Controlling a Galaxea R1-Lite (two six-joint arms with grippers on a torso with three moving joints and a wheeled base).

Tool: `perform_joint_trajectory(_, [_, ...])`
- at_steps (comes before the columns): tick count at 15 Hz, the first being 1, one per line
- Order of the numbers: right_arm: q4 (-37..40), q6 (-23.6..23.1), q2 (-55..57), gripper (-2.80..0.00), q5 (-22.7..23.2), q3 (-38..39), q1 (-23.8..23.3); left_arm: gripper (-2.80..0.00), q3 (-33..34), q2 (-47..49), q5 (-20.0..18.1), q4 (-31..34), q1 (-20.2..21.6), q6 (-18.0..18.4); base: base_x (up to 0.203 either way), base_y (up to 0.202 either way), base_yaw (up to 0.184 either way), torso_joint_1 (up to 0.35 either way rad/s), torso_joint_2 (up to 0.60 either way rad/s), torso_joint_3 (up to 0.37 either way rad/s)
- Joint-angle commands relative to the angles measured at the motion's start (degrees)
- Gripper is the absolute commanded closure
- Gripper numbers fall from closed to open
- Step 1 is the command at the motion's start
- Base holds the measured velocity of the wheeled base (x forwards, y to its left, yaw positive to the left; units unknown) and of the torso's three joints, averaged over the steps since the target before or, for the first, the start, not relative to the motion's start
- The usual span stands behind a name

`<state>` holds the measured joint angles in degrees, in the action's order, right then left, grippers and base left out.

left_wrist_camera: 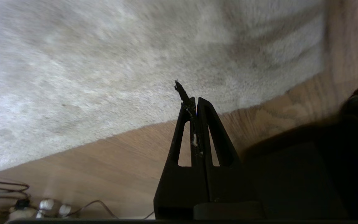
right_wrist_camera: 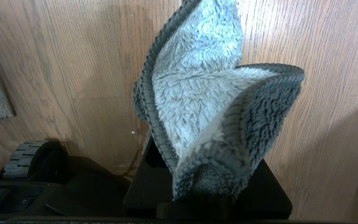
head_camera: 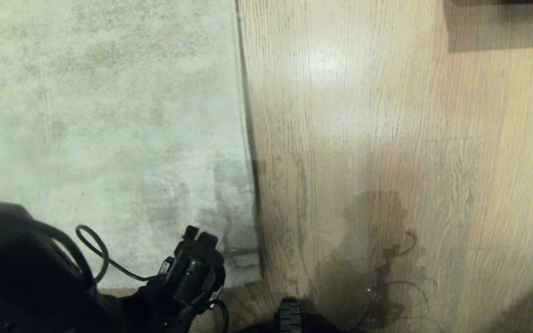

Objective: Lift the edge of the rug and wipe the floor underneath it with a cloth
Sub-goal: Lay down the carpet

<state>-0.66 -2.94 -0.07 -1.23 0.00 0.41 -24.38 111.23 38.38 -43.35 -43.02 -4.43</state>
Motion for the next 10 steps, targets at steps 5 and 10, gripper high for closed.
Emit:
perform_joint_trajectory(5, [-0.04,-0.03,0.07,0.00,0.00,0.00,0.02,0.00,-7.36,10.55,0.20,-1.29,0.77,0.08,0.000,0.000,0.000,0.000,0.00,0.000])
perform_joint_trajectory(10, [-0.04,0.04,0.07,0.00,0.00,0.00,0.02,0.00,-9.41,22.01,0.17,-23.00,1.30,0.44,0.000,0.000,0.000,0.000,0.00,0.000])
